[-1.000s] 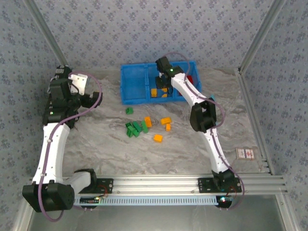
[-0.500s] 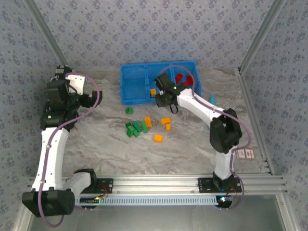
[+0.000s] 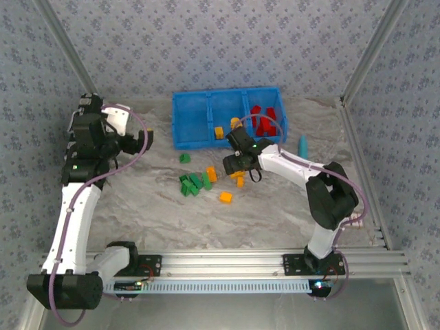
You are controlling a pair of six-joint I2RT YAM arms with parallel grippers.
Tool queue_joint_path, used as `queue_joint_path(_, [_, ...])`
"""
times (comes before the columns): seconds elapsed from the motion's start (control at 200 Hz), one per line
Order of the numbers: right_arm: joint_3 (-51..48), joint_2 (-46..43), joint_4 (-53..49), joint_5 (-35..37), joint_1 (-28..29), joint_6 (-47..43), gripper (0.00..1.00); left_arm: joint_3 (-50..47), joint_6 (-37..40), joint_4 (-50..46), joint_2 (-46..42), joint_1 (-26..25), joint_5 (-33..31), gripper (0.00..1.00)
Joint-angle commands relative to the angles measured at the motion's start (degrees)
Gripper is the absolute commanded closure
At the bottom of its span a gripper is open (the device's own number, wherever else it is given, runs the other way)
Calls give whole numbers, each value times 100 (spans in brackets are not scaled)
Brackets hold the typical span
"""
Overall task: Sort the legos into containers by color
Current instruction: Pick up the lego from the center of the table.
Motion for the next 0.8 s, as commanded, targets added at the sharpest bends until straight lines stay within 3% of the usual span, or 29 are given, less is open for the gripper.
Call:
queue_joint_path(0.0, [30,315,150,-46,8,58,12,21,101,57,-122,-33,-106,0])
queue_joint_path(0.59, [469,1288,90,-75,-54,245,22,-16,166,78,-157,-33,-154,0])
queue_joint_path(0.795, [507,1389,25,-43,-97,243,32,-14,171,64,-135,-35,-175,0])
